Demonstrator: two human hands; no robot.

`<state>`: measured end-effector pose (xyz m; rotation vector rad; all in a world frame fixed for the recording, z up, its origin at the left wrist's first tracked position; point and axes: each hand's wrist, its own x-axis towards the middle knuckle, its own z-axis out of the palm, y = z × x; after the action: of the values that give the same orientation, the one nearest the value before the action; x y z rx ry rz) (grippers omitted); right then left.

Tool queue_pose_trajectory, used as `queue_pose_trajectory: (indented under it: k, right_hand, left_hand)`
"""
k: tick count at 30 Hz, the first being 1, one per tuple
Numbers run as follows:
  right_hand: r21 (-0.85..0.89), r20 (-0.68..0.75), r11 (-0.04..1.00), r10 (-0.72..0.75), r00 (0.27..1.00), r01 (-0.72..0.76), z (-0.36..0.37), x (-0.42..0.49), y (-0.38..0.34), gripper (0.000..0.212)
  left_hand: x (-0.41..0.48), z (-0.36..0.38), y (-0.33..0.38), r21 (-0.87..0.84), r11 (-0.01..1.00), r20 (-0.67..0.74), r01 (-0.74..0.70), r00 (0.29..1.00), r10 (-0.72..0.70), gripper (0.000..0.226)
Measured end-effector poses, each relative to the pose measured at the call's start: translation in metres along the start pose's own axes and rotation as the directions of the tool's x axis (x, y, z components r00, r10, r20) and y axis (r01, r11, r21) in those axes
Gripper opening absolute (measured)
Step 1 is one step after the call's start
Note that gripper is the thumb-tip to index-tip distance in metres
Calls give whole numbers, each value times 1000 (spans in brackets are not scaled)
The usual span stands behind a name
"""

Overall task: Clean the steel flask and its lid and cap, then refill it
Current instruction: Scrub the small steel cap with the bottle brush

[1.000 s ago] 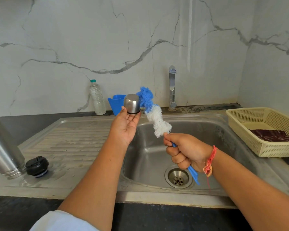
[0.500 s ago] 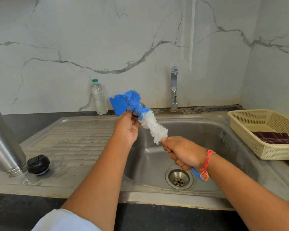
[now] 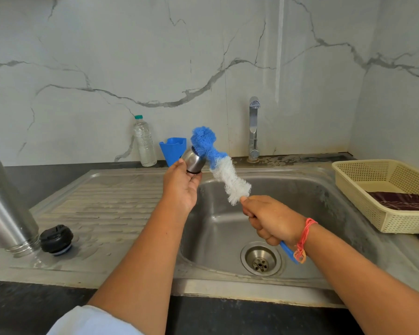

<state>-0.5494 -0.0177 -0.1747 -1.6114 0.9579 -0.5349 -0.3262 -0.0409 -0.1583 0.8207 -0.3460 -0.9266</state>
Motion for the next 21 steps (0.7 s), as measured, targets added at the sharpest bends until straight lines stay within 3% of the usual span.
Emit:
queue_pose_trajectory:
  k: [6, 12, 17, 21]
  right_hand:
    - [7, 11, 999, 37, 999, -37, 1, 1, 1, 41]
    - [-7, 75, 996, 84, 994, -83, -3, -2, 5, 42]
    - [64, 57, 996, 52, 997, -56, -2, 1, 0, 40]
    - [-3, 91, 996, 86, 992, -86, -5, -3, 4, 42]
  left_hand:
    - [-1, 1, -2, 86, 996, 48, 5, 999, -9, 9]
    - [6, -7, 8, 6, 1000, -8, -25, 1000, 25, 10]
    - [-6, 2, -1, 97, 995, 92, 26, 995, -35, 18]
    - [2, -4, 7, 51, 999, 13, -15, 1000, 14, 11]
